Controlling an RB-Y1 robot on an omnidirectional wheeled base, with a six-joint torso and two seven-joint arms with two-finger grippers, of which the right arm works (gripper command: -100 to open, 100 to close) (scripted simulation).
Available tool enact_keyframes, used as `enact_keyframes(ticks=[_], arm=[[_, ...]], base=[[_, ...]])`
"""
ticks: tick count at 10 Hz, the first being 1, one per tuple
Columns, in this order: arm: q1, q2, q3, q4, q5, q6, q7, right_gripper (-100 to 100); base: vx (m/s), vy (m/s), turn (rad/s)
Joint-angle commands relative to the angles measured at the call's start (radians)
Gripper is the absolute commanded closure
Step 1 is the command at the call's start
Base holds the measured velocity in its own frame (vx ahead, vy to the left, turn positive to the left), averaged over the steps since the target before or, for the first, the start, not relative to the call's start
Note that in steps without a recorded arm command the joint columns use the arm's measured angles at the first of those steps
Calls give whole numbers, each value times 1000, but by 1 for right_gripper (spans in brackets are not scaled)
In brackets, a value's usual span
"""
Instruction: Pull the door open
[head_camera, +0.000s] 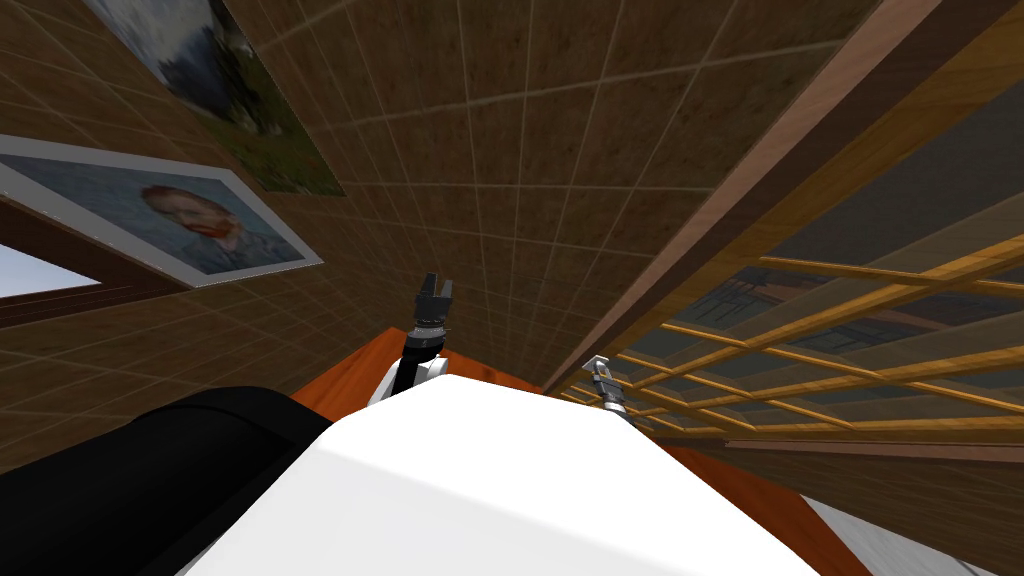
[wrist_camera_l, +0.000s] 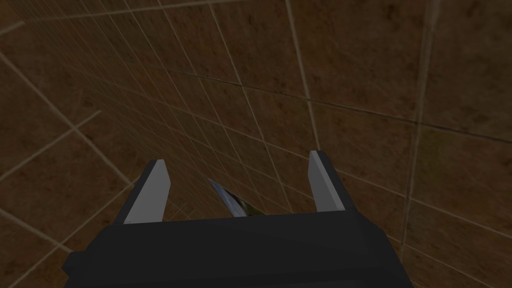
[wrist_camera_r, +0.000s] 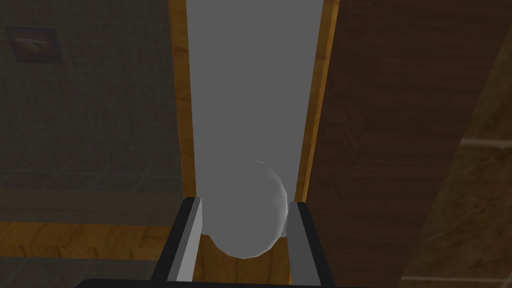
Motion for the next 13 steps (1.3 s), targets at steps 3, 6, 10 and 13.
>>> enact_keyframes(ticks=[3, 6, 10, 13], arm=[[-2, -1, -1, 0, 0, 2, 0, 100], [-2, 0, 7, -1, -10, 2, -52, 100], [-5, 0, 19, -3, -32, 6, -151, 100], [-7, 0, 27, -4, -45, 9, -219, 100]], base=[[-3, -1, 0], [-14, -6, 15], [-25, -12, 29], [-20, -11, 22]])
